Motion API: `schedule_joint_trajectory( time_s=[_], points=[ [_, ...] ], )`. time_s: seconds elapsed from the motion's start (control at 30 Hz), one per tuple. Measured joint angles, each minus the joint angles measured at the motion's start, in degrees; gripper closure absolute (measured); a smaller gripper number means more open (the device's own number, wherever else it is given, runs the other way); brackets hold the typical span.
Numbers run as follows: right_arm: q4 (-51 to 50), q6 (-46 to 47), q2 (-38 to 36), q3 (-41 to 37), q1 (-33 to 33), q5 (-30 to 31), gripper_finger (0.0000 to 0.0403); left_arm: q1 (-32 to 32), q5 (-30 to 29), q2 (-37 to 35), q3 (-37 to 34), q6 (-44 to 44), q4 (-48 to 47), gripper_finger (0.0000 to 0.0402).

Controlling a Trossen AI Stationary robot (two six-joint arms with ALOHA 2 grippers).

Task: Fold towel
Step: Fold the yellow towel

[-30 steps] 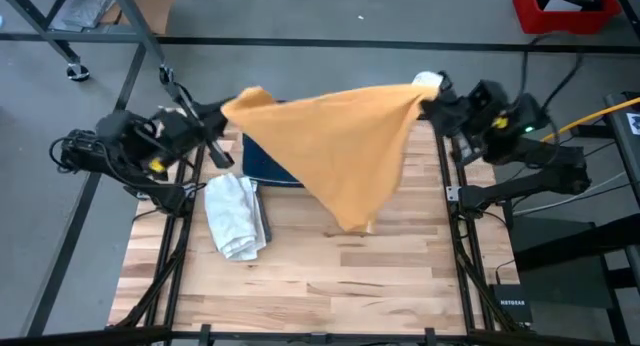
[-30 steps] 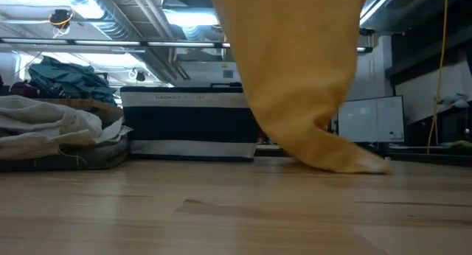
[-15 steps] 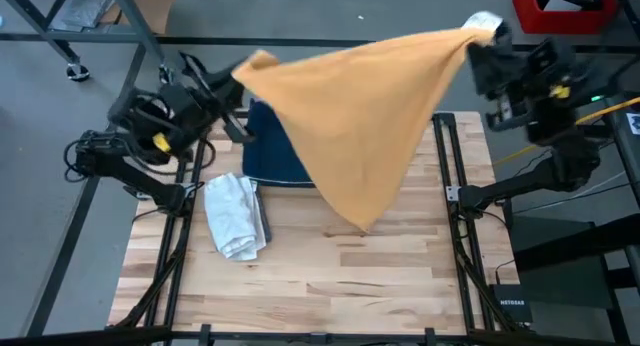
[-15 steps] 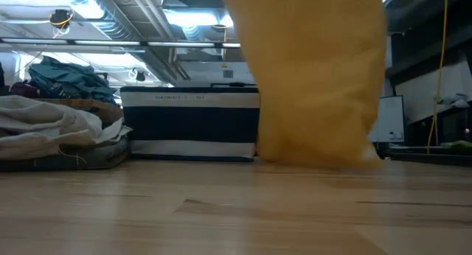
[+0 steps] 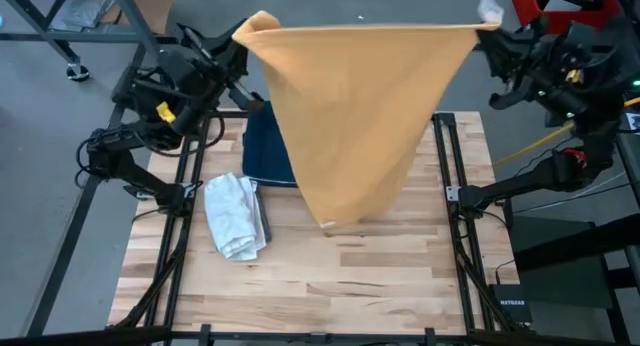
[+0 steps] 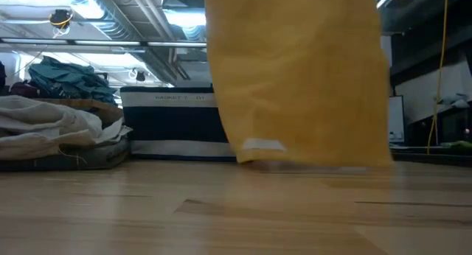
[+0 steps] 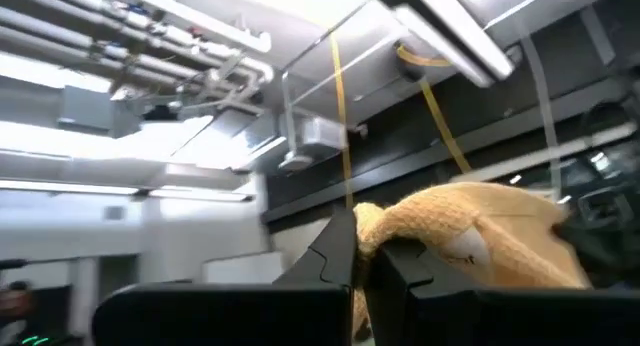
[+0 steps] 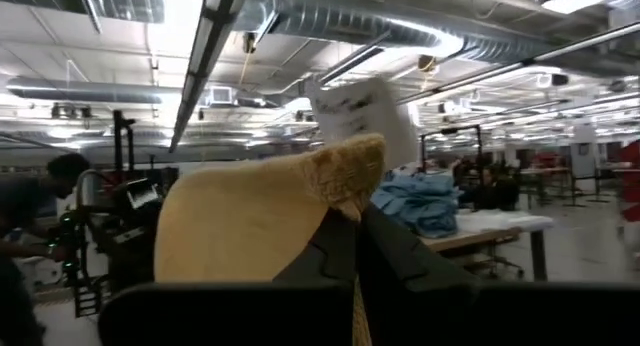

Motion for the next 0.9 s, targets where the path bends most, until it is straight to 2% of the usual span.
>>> schedule_joint_trajectory(
  time_s=[0.1, 0.23, 0.37, 0.6, 0.8, 0.9],
  points=[
    [-0.6, -2.0, -0.2, 1.7, 0.0, -0.1, 0.0398, 1.6, 4.4, 2.7, 2.1, -3.7, 0.1, 0.0401],
    [-1.7, -2.0, -0.3, 4.1, 0.0, -0.3, 0.0398, 3.0, 6.6, 7.1, 4.4, -7.4, -0.3, 0.0401],
    [-7.0, -2.4, -0.4, 6.7, 0.0, -0.3, 0.0398, 3.0, 9.9, 10.0, 4.5, -8.2, 0.2, 0.0401],
    [-17.9, -3.5, -1.7, 10.7, 0.0, 8.0, 0.0398, 3.7, 10.3, 13.4, 4.6, -4.7, 9.1, 0.0401],
    [-22.2, 1.1, -3.5, 10.9, 0.0, 7.2, 0.0398, 5.3, 10.1, 13.1, 4.6, -5.3, 10.5, 0.0401],
    [-25.5, 5.1, -3.5, 10.8, 0.0, 4.9, 0.0398, 5.3, 10.3, 13.1, 4.6, -6.6, 10.1, 0.0401]
  ],
)
